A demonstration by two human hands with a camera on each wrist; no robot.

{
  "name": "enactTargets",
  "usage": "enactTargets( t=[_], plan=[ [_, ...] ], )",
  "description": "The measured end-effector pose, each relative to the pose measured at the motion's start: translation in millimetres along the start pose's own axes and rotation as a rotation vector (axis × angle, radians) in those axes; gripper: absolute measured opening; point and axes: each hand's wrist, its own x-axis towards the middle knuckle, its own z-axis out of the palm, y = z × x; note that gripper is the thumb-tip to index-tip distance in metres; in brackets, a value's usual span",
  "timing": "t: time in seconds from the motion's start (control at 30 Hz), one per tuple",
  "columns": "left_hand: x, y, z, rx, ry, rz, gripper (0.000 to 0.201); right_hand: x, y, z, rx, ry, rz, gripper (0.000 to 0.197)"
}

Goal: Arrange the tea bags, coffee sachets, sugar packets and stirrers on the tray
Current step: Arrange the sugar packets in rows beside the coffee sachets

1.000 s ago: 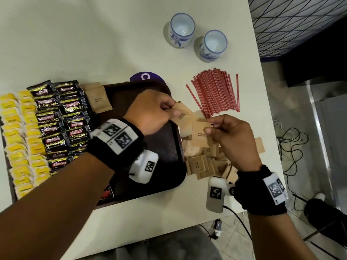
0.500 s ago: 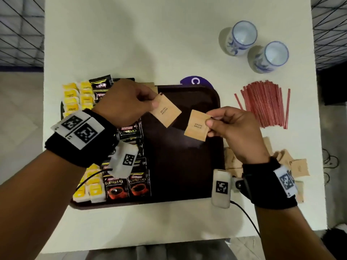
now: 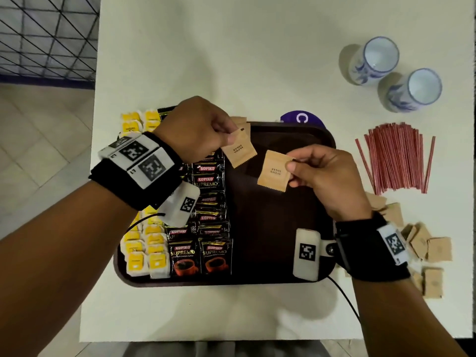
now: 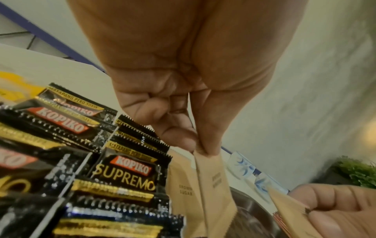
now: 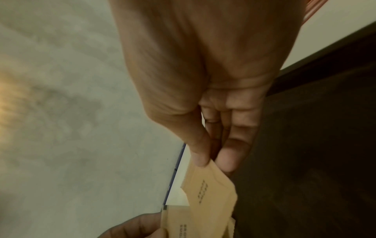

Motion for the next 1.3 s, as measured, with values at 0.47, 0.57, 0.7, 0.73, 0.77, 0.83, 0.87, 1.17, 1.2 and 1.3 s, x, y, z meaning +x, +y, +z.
enactTargets(
  t=[0.47, 0.57, 0.7, 0.73, 0.77, 0.83, 0.87, 1.17, 1.2, 1.3],
  plan=[
    [-9.8, 3.8, 16.5, -0.251, -0.154, 0.069, 0.048, 18.7, -9.2, 25.7, 0.11, -0.08, -0.01, 0.016],
    [-8.1, 6.2, 14.3, -0.31, 0.033, 0.024, 0.03, 23.4, -8.4, 22.3, 0.101, -0.018, -0.035, 0.02],
    [-6.4, 11.4, 8.4, -0.529, 0.177, -0.083, 0.029, 20.8, -7.2, 13.2, 0.13, -0.061, -0.045, 0.016],
    [-6.1, 11.2, 9.3, -0.541, 0.163, -0.099, 0.028, 19.9, -8.2, 14.7, 0.153, -0.094, -0.049, 0.016],
    [-5.7, 10.9, 11.1, -0.534, 0.139, -0.113, 0.027, 19.9, -9.6, 18.0, 0.174, -0.114, -0.058, 0.016],
    [-6.7, 11.4, 14.4, -0.467, 0.047, -0.134, 0.024, 23.4, -12.3, 27.5, 0.185, -0.105, -0.097, 0.017],
    [-7.3, 11.7, 16.1, -0.442, 0.003, -0.136, 0.022, 26.2, -12.9, 32.3, 0.175, -0.083, -0.122, 0.018],
    [-8.2, -3.0, 13.1, -0.137, -0.11, 0.021, 0.024, 37.9, 4.7, 48.8, 0.022, -0.015, -0.168, 0.019],
    [-5.3, -4.6, 13.1, -0.121, -0.08, 0.027, 0.028, 38.6, 8.0, 49.3, -0.002, -0.014, -0.152, 0.019],
    [3.5, -2.3, 12.9, 0.011, -0.008, 0.053, 0.018, 41.4, 17.2, 54.0, -0.052, -0.017, -0.115, 0.021]
  ],
)
